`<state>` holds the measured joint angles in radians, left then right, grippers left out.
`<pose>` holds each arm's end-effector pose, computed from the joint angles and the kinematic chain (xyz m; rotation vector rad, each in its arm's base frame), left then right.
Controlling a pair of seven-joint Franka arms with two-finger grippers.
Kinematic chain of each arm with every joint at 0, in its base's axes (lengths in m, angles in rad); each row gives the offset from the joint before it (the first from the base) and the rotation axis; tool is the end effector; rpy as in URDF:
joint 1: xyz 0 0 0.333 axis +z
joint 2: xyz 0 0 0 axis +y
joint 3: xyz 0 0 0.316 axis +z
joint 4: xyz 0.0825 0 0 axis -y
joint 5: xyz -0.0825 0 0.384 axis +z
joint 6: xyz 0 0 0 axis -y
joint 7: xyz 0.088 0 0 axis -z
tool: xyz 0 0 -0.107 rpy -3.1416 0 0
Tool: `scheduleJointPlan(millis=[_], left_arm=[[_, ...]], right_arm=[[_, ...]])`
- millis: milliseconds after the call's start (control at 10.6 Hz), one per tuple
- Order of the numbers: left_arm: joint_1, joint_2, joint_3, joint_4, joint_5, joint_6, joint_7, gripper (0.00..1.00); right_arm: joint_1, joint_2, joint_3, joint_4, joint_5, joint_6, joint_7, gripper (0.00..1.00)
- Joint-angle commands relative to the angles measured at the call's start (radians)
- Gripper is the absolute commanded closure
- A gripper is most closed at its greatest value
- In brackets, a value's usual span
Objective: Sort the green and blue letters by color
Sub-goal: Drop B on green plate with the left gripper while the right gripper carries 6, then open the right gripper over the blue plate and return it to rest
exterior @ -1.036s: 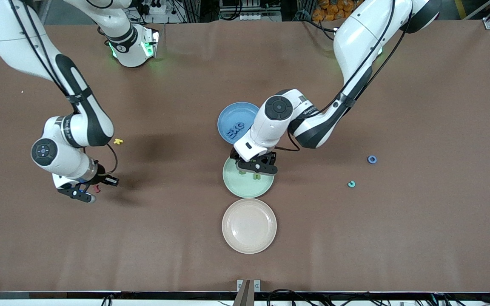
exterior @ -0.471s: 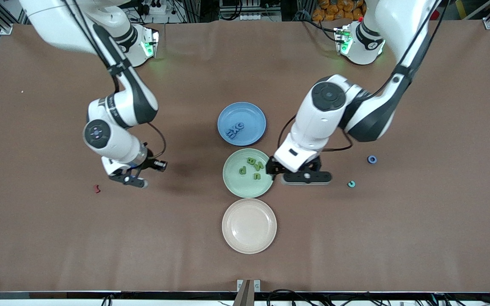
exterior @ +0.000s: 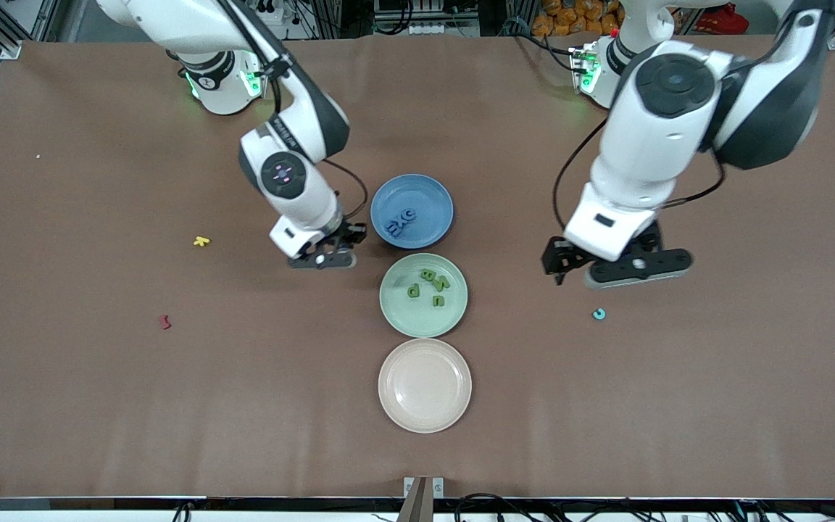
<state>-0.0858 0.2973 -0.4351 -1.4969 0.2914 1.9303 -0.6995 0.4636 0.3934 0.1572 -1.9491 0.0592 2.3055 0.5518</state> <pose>0.6007 -0.2806 0.5286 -3.0802 -0.1933 -0.3492 0.5013 0.3552 0.2773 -3.0709 -0.0272 0.1305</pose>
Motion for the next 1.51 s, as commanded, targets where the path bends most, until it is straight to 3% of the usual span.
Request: scheduleJointPlan(millis=[0,94,188,283,471,754,1413], left_arm=[[0.038,-0.125,0.079,-0.032,-0.124,-0.089,0.199,0.0],[0.038,-0.162,0.132,-0.034,-0.194,-0.131,0.271,0.0],[0.038,-0.188,0.194,-0.034,-0.227,-0.167,0.364,0.0],[0.038,-0.207,0.241,-0.034,-0.247,-0.195,0.441,0.0],[0.035,-0.24,0.295,-0.034,-0.256,-0.224,0.515,0.0],[0.05,-0.268,0.308,-0.036,-0.256,-0.29,0.544,0.0],[0.044,-0.3,0.375,-0.029,-0.285,-0.313,0.58,0.0]], right_arm=[[0.085,0.001,-0.007,0.001,0.014,0.005,-0.001,0.97],[0.105,0.014,-0.007,0.016,0.014,0.005,-0.001,0.96],[0.124,0.036,-0.005,0.036,0.017,0.005,0.0,0.67],[0.13,0.047,-0.002,0.048,0.022,0.005,0.025,0.01],[0.128,0.051,0.013,0.071,0.039,0.0,0.045,0.0],[0.09,0.05,0.012,0.096,0.037,-0.006,0.03,0.0],[-0.282,0.001,0.012,0.095,0.028,-0.038,-0.159,0.0]])
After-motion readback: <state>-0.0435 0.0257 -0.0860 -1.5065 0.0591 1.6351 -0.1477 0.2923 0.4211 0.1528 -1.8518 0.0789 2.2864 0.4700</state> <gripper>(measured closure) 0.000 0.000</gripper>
